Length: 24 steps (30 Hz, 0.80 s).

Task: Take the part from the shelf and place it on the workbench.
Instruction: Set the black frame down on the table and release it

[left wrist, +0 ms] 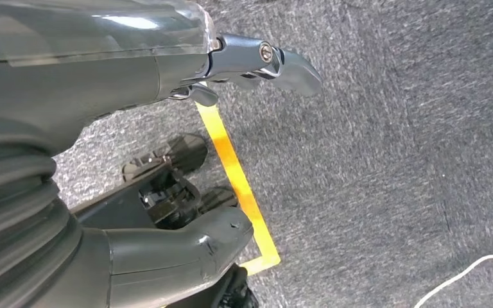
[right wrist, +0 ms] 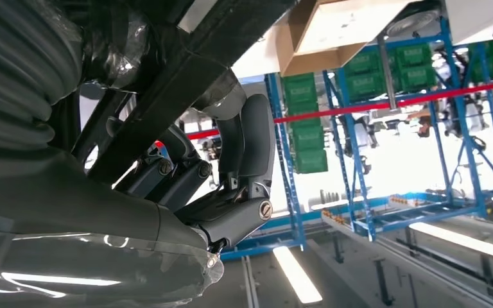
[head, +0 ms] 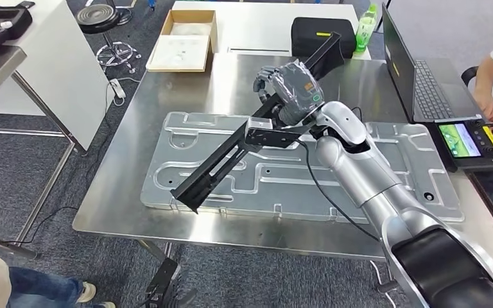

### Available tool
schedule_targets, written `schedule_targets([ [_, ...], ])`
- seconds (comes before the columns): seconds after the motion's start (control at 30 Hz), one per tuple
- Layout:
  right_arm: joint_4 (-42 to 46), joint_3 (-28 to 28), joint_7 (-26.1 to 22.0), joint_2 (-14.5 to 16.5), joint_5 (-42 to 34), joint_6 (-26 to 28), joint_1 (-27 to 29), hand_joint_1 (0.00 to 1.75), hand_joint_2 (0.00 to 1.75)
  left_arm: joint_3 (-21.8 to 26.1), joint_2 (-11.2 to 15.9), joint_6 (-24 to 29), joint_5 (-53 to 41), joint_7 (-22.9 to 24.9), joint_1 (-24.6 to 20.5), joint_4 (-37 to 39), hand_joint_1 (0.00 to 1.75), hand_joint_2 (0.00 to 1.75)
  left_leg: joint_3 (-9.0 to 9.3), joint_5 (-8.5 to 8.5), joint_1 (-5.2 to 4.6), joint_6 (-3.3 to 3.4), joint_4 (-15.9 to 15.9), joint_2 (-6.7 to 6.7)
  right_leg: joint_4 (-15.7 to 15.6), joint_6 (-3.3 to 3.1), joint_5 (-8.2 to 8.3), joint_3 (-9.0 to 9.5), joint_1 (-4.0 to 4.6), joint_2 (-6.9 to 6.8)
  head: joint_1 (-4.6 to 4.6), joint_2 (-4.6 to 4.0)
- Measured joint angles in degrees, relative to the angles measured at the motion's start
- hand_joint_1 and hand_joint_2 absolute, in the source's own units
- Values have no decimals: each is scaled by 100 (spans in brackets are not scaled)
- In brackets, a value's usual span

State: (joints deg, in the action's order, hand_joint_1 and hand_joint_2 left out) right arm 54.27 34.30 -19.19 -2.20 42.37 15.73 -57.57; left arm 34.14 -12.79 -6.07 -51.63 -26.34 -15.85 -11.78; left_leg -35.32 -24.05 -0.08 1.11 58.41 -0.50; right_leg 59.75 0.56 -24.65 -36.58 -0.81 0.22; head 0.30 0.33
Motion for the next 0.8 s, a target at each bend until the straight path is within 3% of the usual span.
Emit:
schedule_targets([
  [0.03, 1, -3, 3, -2, 1, 2, 1, 175, 175, 0, -1, 1, 1, -1, 1, 0, 0, 175, -2, -4, 4, -25, 1, 0, -9, -37, 10, 0, -6, 2, -1, 0],
  [0.1, 1, -11, 7, -3, 5, 5, -9, 87, 87, 0, -2, -19, 5, -6, 2, 0, 0, 175, -48, -110, 18, -89, 125, 5, -42, -108, 28, 20, -21, -2, -1, 0],
  [0.17, 0, -15, 8, 2, 9, 15, -19, 0, 0, 0, 0, -55, 4, -20, -2, 0, 0, 175, -276, -416, 38, -151, 654, 13, -65, -154, 38, 37, -40, -7, -3, 0],
  [0.23, -6, -17, 9, 3, 8, 29, -12, 0, 0, -6, 1, -61, -30, -27, 1, 0, 0, 175, -637, -725, 59, -193, 1412, 17, -64, -167, 33, 37, -38, -7, -3, 0],
  [0.27, -10, -20, 9, 3, 5, 37, -6, 0, 0, -12, 1, -57, -45, -24, 7, 0, 0, 175, -750, -762, 64, -200, 1625, 17, -63, -168, 31, 38, -35, -6, -3, 0],
  [0.3, -16, -29, 15, 3, 1, 46, -4, 0, 0, -18, 1, -65, -39, -20, 11, 0, 0, 175, -756, -682, 66, -194, 1608, 17, -62, -168, 27, 42, -34, -4, -3, 0],
  [0.37, -38, -78, 65, 2, -14, 73, -20, 0, 0, -22, 3, -104, 19, -26, 12, 0, 0, 87, -453, -277, 63, -146, 941, 17, -61, -156, 16, 61, -31, 3, -4, 0],
  [0.43, -111, -183, 161, -11, -23, 147, -71, 0, 0, -22, 11, -134, 77, -56, 5, 0, 0, 0, -95, -11, 36, -78, 215, 14, -60, -120, 4, 67, -16, 7, -3, 0],
  [0.47, -174, -253, 210, -26, -24, 195, -104, 0, 0, -22, 16, -138, 93, -73, 6, 0, 0, 0, -12, 22, 20, -53, 38, 11, -62, -92, 3, 65, -12, 5, -2, 0],
  [0.6, -544, -568, 348, -167, -17, 312, -268, 0, 0, -21, 35, -134, 116, -114, 29, 0, 0, 0, 43, 59, 37, 49, -104, 6, -42, 45, -43, 57, -9, -12, 0, 0],
  [0.67, -749, -701, 376, -249, 6, 346, -390, 0, 0, -20, 39, -122, 121, -117, 30, 0, 0, 0, 72, 100, 60, 111, -171, 13, 396, 79, -315, -147, -12, -13, 3, 0],
  [0.73, -958, -790, 398, -315, 57, 384, -462, 0, 0, -20, 40, -106, 123, -121, 34, 0, 0, 0, 68, 100, 49, 138, -173, 17, 1161, 101, -652, -523, -12, -12, 3, 0],
  [0.77, -1054, -817, 410, -345, 85, 397, -464, 0, 0, -20, 40, -99, 122, -122, 39, 0, 0, 0, 68, 95, 46, 143, -167, 17, 1423, 111, -715, -660, -12, -13, 4, 0],
  [0.8, -1132, -835, 417, -369, 104, 404, -456, 0, 0, -20, 40, -95, 121, -123, 45, 0, 0, 0, 68, 87, 44, 144, -156, 15, 1478, 114, -665, -703, -13, -14, 3, 0],
])
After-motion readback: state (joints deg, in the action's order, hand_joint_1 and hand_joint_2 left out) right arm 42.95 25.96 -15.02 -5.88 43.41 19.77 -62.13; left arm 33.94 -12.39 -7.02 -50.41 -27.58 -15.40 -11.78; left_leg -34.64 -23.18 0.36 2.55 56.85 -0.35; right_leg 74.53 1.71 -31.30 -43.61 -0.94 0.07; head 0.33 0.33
